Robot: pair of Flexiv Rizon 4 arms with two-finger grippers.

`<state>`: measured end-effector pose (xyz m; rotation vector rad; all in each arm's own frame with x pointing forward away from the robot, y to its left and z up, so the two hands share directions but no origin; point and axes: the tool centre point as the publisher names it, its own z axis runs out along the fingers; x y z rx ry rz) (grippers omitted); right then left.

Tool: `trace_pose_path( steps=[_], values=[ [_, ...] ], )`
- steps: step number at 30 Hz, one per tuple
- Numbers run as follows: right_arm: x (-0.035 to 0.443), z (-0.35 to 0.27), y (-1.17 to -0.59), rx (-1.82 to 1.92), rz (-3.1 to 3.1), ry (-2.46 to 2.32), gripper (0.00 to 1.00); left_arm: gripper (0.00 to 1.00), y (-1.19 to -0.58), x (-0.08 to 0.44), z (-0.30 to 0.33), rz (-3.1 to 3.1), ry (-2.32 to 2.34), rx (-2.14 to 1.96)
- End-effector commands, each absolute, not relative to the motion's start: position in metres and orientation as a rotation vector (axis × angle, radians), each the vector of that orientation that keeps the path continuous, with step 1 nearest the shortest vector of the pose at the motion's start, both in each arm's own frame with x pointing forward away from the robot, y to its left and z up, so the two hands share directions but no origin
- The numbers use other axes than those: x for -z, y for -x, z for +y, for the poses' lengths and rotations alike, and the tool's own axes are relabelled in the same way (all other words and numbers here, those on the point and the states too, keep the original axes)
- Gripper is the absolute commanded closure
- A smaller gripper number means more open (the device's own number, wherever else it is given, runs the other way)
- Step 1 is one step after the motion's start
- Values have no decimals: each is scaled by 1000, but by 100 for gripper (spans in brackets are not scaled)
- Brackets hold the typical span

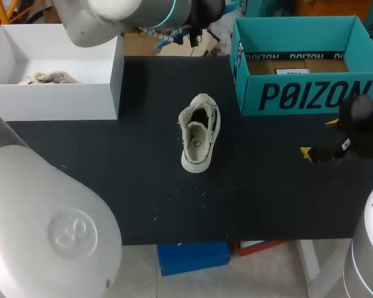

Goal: Take the shoe out of the shoebox, open the shoe tongue, remove and reinsert the insole, then place the shoe into the shoebox

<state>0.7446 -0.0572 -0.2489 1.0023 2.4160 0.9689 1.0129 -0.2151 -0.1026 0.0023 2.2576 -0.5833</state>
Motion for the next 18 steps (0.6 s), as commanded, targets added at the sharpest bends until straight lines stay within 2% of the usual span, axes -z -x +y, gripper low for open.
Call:
trace_pose_path(
  steps=[1, 18],
  values=[
    [249, -57, -744, -968, 2415, -1004, 0, 100, -1023, 109, -203, 2617, -118, 687],
    [249, -57, -744, -968, 2415, -1004, 0, 100, -1029, 133, -178, 2652, -44, 729]
  ],
)
